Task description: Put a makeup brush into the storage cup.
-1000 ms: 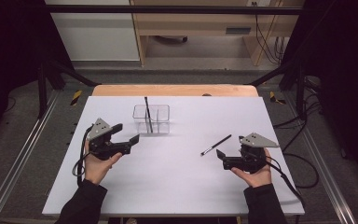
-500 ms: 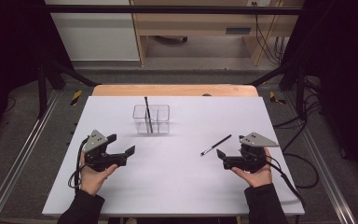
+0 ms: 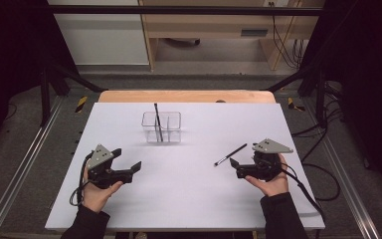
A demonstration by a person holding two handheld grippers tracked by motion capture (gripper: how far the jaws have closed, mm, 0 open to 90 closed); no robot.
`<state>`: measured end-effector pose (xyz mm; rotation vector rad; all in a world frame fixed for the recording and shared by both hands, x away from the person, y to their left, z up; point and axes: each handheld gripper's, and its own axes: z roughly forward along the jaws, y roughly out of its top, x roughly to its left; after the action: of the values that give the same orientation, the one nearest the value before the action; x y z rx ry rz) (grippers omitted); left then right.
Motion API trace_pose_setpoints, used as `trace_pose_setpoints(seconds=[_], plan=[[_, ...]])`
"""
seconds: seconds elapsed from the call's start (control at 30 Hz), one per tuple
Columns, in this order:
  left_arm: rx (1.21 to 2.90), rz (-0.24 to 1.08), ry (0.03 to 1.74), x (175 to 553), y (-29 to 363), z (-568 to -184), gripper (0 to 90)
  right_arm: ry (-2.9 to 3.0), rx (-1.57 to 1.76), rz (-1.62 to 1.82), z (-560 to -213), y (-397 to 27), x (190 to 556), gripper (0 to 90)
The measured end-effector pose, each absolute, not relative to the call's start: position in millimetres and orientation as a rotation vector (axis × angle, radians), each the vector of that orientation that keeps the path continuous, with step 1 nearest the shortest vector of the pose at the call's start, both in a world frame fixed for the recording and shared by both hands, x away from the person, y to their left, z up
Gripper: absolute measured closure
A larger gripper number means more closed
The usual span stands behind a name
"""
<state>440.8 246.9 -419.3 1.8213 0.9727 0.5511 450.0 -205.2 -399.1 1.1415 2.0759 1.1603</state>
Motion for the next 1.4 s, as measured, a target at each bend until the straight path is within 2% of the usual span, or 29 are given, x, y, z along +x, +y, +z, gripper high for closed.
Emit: trace_pose_setpoints(seconds=[0.7, 1.4], plan=[[1.854, 0.57, 0.981, 439.6, 247.2, -421.7, 14.2, 2.18, 1.119, 1.028, -400.2, -193.1, 480.1, 5.8], [1.853, 0.575, 0.994, 437.7, 248.8, -421.2, 10.6, 2.286, 1.107, 0.854, -414.0, -188.3, 505.3, 7.4]])
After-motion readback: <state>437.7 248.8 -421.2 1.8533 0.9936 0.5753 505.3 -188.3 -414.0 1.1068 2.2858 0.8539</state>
